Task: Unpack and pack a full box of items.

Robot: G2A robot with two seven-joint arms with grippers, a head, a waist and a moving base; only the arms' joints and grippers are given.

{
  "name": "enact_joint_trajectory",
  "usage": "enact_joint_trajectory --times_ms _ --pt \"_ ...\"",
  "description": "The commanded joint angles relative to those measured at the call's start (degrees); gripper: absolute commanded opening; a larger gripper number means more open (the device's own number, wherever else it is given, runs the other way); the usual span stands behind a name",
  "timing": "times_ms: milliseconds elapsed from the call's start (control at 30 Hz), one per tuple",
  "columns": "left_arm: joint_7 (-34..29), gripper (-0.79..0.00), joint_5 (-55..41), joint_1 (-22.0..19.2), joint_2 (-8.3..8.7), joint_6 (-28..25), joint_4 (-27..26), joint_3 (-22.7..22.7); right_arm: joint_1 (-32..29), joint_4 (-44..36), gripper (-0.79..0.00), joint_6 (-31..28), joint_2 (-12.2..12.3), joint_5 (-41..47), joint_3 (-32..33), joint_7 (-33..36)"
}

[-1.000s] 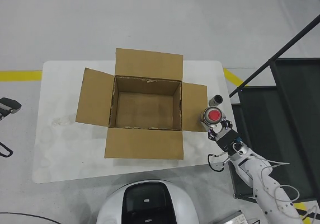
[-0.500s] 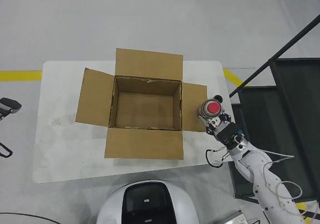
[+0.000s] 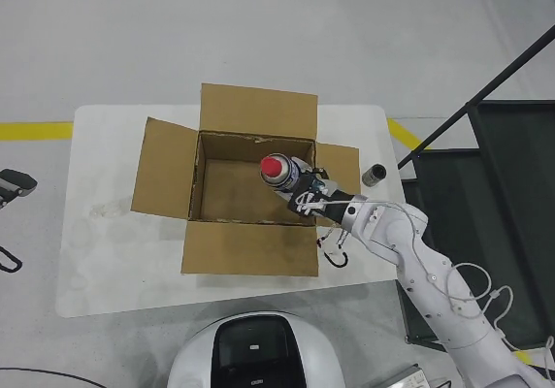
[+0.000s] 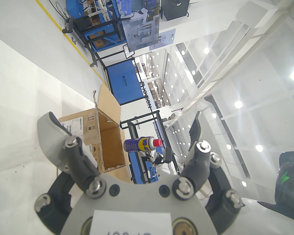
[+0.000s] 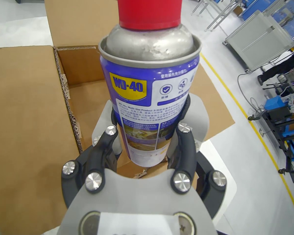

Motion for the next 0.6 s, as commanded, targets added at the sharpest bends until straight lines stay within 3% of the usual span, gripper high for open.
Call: enact_joint_trajectory --times_ms 0,567 --pt "0.0 0.0 0.0 0.0 0.0 0.0 0.0 0.0 1.3 1.4 -0.785 2.1 -0.4 2.9 -0.9 2.2" --pt "0.0 0.0 0.0 0.0 0.0 0.0 0.0 0.0 1.4 1.5 -0.785 2.2 -0.5 3.8 -1.0 2.2"
